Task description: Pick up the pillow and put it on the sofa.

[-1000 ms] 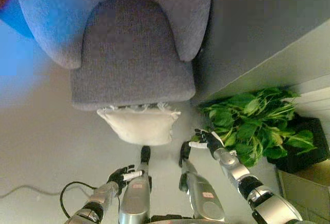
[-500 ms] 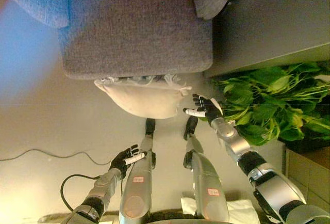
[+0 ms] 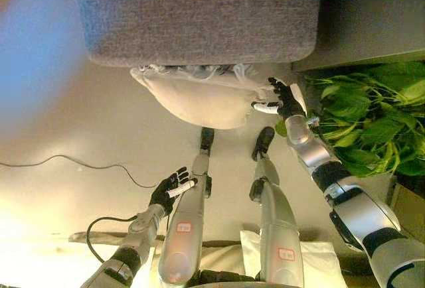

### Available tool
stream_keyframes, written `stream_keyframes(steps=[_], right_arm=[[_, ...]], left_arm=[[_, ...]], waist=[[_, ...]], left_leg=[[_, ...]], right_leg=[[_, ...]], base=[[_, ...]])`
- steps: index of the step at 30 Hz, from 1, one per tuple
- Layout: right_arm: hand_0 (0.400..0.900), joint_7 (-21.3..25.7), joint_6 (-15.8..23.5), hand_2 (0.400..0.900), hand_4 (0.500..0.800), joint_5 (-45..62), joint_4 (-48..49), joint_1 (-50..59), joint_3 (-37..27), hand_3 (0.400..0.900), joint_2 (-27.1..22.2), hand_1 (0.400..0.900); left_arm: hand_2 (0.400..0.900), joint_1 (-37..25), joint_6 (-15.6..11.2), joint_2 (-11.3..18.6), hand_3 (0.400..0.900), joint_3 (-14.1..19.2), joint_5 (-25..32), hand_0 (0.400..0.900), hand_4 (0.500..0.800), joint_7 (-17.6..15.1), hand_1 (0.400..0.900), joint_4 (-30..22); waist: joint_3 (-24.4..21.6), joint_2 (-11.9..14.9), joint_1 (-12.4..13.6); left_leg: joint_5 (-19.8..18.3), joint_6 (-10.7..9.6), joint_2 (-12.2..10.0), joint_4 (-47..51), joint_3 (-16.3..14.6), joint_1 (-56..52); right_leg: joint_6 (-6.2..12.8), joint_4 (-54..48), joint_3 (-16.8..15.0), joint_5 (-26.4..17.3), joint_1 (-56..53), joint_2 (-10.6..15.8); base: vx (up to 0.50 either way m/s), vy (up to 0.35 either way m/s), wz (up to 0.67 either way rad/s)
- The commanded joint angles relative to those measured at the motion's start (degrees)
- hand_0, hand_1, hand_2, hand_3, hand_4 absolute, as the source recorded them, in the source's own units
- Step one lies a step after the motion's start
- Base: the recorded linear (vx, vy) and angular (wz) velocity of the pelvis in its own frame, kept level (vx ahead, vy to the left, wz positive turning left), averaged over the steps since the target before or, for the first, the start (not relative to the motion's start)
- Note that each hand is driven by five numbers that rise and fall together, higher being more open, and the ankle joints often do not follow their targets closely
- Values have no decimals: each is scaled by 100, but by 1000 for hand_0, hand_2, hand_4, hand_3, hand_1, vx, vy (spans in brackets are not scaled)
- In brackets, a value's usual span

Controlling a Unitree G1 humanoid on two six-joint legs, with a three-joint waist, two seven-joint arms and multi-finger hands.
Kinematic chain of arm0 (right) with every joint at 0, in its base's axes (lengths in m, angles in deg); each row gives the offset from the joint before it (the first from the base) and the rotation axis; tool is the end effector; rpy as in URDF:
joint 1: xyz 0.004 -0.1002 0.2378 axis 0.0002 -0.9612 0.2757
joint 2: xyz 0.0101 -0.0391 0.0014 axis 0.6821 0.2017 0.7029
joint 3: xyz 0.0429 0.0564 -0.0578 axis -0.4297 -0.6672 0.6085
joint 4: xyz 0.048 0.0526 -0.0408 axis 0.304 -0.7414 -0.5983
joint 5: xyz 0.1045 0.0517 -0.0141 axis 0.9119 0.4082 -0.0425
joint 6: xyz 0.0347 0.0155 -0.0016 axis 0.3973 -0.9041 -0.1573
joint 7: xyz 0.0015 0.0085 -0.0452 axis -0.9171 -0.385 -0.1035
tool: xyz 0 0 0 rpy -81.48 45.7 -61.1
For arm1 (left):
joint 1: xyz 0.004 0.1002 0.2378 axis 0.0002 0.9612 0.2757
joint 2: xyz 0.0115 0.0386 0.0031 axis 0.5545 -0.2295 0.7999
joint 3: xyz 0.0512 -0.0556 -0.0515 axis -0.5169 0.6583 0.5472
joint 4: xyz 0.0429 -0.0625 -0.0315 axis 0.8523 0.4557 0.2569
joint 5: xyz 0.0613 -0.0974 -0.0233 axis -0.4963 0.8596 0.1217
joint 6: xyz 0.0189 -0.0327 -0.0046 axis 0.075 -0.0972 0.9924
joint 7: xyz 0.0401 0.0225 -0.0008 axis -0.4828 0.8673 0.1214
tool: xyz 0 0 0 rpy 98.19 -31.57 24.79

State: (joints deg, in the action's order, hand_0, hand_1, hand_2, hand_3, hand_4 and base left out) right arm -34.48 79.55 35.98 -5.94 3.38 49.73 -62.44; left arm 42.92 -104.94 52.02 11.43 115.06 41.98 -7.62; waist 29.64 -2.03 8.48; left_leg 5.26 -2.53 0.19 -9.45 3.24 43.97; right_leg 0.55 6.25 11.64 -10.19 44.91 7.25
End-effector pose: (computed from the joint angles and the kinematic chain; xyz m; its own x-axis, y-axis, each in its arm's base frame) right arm 0.3518 -0.1646 0.1207 0.9925 -0.1162 0.0374 0.1163 0.8076 -0.5782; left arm 0.2042 0.1903 -0.0607 0.8716 -0.1363 -0.4708 0.0374 0.9762 -0.2134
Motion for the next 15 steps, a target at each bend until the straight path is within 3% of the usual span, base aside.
stream_keyframes(steps=[1, 8, 15], right_arm=[[900, 54, 182, 900, 800, -79, -12, 378, 181, 900, -392, 900], [900, -496, 114, 900, 800, 247, 103, 600, 346, 900, -208, 900], [900, -745, -71, 900, 800, 281, 455, 392, 505, 900, -14, 900]], left_arm=[[900, 461, 33, -315, 900, -566, 79, 900, 800, 256, 900, -298], [900, 536, -13, -368, 900, -619, 36, 900, 800, 91, 900, -418], [900, 611, -21, -363, 900, -484, -86, 900, 800, 111, 900, -532]], waist=[[16, -574, 103], [16, -629, 200], [16, -615, 218]], left_leg=[[448, 168, 351, 670, -314, 268], [470, 151, 348, 663, -288, 409], [505, 142, 346, 692, -299, 416]], right_leg=[[360, 695, -165, 596, 287, -177], [368, 777, -128, 640, 432, -175], [349, 787, -116, 654, 445, -211]], base=[[16, 29, 9], [10, 39, 1], [-7, 8, -1]])
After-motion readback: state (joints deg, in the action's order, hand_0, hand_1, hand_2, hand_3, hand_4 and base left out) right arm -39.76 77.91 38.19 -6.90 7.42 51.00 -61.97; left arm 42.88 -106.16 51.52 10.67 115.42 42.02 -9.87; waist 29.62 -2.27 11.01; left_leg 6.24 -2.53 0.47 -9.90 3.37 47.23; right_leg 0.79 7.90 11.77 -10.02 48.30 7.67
